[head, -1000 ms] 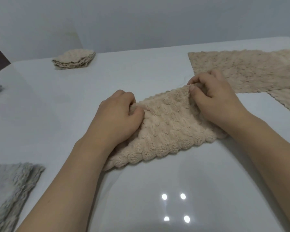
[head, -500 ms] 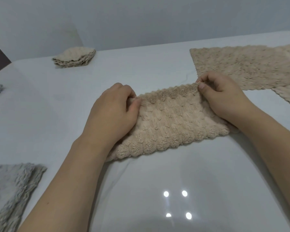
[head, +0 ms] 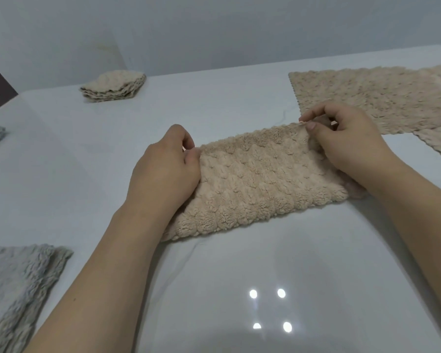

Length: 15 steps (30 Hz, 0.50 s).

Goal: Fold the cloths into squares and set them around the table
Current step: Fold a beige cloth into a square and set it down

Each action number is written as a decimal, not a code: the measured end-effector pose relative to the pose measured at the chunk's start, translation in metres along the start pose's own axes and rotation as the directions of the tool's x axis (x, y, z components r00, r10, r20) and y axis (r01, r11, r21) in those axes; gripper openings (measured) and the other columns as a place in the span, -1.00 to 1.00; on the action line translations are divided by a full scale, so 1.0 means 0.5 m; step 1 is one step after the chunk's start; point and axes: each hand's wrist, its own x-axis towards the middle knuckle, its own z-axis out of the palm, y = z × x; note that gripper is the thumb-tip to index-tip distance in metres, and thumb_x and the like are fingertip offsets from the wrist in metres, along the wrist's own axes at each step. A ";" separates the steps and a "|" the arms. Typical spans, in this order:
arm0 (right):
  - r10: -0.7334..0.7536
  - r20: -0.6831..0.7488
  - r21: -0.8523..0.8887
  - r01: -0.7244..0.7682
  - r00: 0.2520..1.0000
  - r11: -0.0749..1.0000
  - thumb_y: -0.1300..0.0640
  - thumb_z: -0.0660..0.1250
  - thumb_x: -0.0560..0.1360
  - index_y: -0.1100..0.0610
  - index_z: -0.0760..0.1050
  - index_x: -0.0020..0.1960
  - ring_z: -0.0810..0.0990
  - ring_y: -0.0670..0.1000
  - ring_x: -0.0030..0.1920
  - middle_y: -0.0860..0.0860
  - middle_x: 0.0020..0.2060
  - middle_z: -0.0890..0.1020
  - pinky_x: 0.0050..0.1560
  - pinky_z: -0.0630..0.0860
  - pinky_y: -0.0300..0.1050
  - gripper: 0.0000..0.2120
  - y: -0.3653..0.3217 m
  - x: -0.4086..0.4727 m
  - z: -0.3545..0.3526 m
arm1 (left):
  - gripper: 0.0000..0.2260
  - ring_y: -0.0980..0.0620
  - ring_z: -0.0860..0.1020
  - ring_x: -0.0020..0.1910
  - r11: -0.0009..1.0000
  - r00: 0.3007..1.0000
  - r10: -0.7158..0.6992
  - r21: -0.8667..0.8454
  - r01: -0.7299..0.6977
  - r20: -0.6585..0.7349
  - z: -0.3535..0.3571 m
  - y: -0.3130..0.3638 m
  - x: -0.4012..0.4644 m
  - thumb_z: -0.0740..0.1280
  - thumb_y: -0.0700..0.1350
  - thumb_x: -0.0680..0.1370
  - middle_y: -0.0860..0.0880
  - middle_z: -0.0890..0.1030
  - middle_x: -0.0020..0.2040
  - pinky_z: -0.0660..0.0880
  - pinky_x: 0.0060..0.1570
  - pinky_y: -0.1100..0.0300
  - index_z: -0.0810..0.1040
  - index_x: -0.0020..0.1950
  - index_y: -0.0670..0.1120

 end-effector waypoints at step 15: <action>-0.178 0.078 -0.483 0.193 0.981 0.854 0.44 0.14 0.41 0.20 0.51 0.15 0.42 0.11 0.13 0.11 0.06 0.46 0.00 0.28 -0.17 -0.62 -0.017 -0.002 -0.005 | -0.83 -0.03 0.52 -0.13 0.991 0.987 -0.094 0.110 0.081 0.127 -0.021 -0.007 0.005 0.15 -0.05 0.62 0.03 0.58 -0.20 0.43 -0.15 0.05 0.48 -0.10 -0.02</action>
